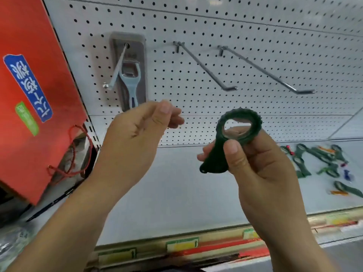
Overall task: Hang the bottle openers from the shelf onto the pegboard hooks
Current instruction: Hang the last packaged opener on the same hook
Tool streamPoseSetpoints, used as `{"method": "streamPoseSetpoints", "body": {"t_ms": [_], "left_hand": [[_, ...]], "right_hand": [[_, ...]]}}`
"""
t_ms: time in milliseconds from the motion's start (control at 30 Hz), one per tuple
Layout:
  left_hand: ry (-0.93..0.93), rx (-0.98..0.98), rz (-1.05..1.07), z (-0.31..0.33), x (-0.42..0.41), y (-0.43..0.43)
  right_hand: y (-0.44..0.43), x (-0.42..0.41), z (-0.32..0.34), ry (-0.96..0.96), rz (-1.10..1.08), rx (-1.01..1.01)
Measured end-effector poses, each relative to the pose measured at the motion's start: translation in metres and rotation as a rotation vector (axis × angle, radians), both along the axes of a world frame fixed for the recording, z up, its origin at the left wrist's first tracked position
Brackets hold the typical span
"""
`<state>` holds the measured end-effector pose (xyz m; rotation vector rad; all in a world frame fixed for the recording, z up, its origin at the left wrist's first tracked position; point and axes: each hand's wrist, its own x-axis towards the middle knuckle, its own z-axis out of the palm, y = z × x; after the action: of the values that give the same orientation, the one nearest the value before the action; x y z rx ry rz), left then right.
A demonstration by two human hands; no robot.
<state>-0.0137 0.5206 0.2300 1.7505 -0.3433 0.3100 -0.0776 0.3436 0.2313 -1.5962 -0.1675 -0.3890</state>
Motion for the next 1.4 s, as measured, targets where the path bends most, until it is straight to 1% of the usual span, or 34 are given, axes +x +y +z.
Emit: {"method": "streamPoseSetpoints", "body": {"t_ms": [67, 167, 267, 333, 400, 533, 733, 967, 1100, 1400], "left_hand": [[-0.090, 0.015, -0.023, 0.011, 0.011, -0.008], [-0.142, 0.028, -0.108, 0.025, 0.033, -0.026], [-0.136, 0.084, -0.192, 0.024, 0.060, -0.040], [-0.144, 0.109, -0.212, 0.017, 0.073, -0.043], [-0.182, 0.114, -0.212, 0.012, 0.081, -0.043], [-0.182, 0.070, -0.231, 0.009, 0.089, -0.042], [-0.146, 0.100, -0.277, 0.014, 0.094, -0.035], [-0.109, 0.138, -0.279, 0.020, 0.107, -0.033], [-0.084, 0.158, -0.246, 0.023, 0.114, -0.032], [-0.150, 0.299, -0.099, 0.021, 0.121, -0.024]], "right_hand": [[-0.008, -0.002, 0.009, -0.059, -0.034, -0.044], [-0.017, 0.003, 0.019, -0.104, -0.086, -0.129], [-0.021, 0.014, 0.024, -0.128, -0.127, -0.121], [-0.021, 0.020, 0.025, -0.161, -0.125, -0.099], [-0.021, 0.027, 0.024, -0.184, -0.096, -0.117], [-0.021, 0.040, 0.014, -0.153, -0.078, -0.215], [-0.021, 0.069, 0.007, -0.120, -0.112, -0.296], [-0.019, 0.107, 0.013, -0.094, -0.177, -0.354], [-0.018, 0.126, 0.014, -0.084, -0.203, -0.380], [-0.029, 0.152, 0.013, -0.055, -0.212, -0.497]]}}
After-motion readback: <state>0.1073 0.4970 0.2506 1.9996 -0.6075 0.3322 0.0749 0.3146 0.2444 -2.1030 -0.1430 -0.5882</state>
